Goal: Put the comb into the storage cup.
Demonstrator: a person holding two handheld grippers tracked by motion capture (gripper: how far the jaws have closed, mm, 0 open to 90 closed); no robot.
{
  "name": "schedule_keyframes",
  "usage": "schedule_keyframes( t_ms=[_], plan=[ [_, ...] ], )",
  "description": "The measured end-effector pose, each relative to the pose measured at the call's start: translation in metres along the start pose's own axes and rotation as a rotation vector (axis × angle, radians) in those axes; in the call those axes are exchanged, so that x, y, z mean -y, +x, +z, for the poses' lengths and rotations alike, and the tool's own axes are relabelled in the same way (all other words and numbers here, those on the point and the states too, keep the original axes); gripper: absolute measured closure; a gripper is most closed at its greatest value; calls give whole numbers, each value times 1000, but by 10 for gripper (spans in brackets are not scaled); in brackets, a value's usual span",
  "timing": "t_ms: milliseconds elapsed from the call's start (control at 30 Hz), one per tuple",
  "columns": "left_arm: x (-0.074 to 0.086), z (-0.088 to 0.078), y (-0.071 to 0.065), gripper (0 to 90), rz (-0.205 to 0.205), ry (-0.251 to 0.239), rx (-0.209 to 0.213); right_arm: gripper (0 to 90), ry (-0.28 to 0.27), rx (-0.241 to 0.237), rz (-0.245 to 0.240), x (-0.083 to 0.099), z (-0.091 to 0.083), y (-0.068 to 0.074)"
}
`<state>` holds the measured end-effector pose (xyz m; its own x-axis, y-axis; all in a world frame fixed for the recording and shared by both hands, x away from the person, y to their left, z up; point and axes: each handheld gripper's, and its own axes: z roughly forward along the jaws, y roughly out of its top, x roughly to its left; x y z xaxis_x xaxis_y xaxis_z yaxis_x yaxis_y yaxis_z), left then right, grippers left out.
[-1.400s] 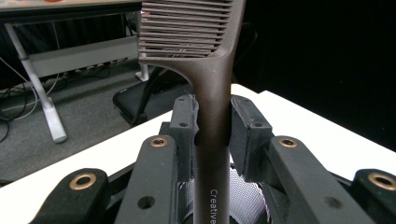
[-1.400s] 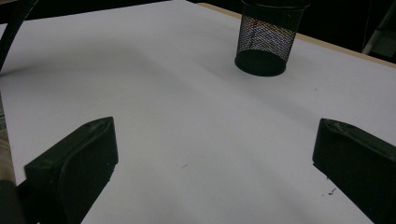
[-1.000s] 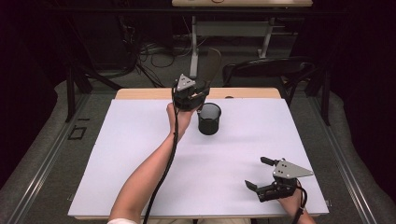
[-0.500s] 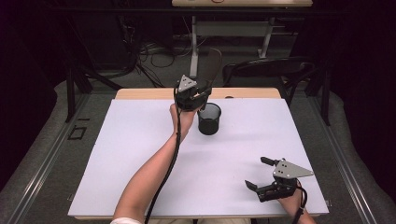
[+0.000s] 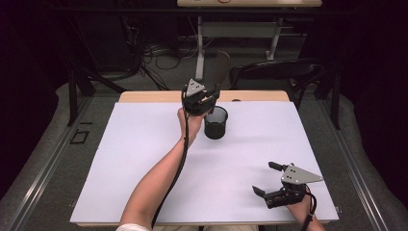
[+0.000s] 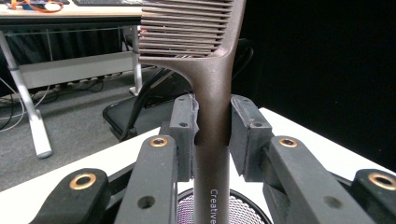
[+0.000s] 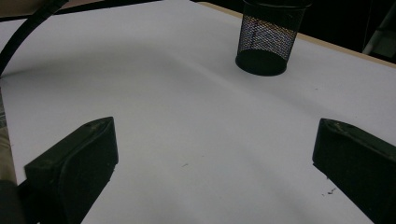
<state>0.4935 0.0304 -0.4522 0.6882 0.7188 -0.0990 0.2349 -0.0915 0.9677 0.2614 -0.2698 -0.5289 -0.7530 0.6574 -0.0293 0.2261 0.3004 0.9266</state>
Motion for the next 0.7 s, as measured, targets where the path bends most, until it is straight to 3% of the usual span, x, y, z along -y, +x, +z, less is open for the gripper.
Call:
schedule_keyframes(
  t_ms=[267, 700],
  plan=[
    [6, 5, -1, 724, 8, -3, 18, 0, 1, -1, -1, 0, 0, 0],
    [13, 9, -2, 724, 25, 12, 15, 0, 3, -1, -1, 0, 0, 0]
  ],
)
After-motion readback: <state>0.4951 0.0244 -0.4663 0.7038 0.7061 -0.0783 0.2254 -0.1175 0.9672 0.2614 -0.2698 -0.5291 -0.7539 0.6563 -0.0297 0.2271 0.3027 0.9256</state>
